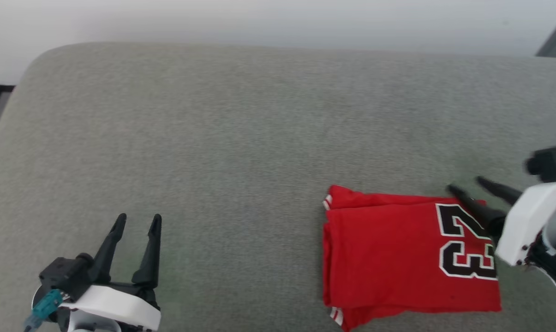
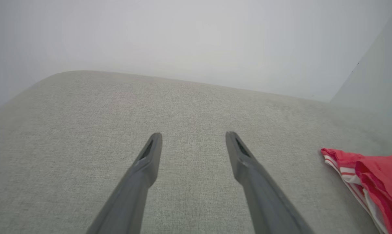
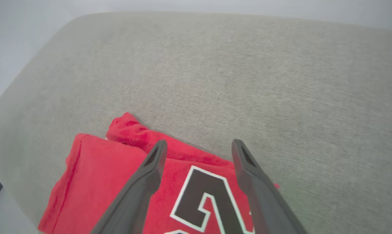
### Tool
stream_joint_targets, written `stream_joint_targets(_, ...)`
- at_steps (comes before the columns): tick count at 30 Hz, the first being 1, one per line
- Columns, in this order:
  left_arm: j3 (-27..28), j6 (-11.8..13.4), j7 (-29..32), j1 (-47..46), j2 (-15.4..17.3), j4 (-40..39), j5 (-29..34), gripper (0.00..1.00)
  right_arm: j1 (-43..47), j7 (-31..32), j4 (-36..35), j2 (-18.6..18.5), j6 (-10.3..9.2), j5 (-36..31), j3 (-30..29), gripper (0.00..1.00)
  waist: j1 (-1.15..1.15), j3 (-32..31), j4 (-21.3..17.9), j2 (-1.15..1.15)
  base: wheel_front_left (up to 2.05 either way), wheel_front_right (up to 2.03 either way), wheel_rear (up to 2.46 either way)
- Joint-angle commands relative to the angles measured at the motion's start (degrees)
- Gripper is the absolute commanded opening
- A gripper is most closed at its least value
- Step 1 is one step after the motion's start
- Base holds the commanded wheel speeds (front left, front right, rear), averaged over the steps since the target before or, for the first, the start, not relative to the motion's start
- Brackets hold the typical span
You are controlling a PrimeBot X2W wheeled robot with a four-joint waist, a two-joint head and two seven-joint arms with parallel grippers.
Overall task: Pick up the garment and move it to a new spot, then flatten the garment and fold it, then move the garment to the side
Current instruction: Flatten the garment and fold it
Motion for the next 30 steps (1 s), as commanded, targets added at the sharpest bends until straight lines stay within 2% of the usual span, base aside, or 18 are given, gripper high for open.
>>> stream_joint_targets(1, 0.7, 0.1, -0.3, -0.7, -0.1, 0.4, -1.2, 1.0, 0.9, -2.4, 1.7, 0.3, -0.03, 0.1, -0.5, 1.0, 0.0, -0.1, -1.6, 0.0, 0.0, 0.0, 0.0)
stream_joint_targets(7, 3.3, 0.1, -0.3, -0.9, -0.2, 1.9, -1.2, 1.0, 0.4, -13.9, 8.1, 0.1, -0.04, -0.6, 0.0, 1.0, 0.0, -0.6, -5.2, 0.0, 0.0, 0.0, 0.0)
stream_joint_targets(8, 3.3, 0.1, -0.3, -0.9, -0.2, 1.9, -1.2, 1.0, 0.4, -13.9, 8.1, 0.1, -0.04, -0.6, 0.0, 1.0, 0.0, -0.6, -5.2, 0.0, 0.0, 0.0, 0.0)
stream_joint_targets(19, 6.3, 0.1, -0.3, 1.8, -0.2, 2.6, -0.1, 1.0, 1.2, -36.1, 13.9, -0.5, -0.04, -2.8, 5.0, 1.0, 0.0, -3.0, -8.7, 0.0, 0.0, 0.0, 0.0)
stream_joint_targets(25, 8.3, 0.1, -0.3, 4.0, -1.3, 1.5, 0.0, 1.0, 2.3, -39.4, 12.6, 0.5, -0.04, -4.9, 4.6, 1.0, 0.0, -4.3, -9.2, 0.0, 0.0, 0.0, 0.0)
stream_joint_targets(30, 9.1, 0.1, -0.3, 6.3, -1.9, 0.0, 0.8, 1.0, 5.8, -39.4, 9.0, 2.3, -0.04, -7.1, -0.9, 1.0, 0.0, -6.1, -8.5, 0.0, 0.0, 0.0, 0.0)
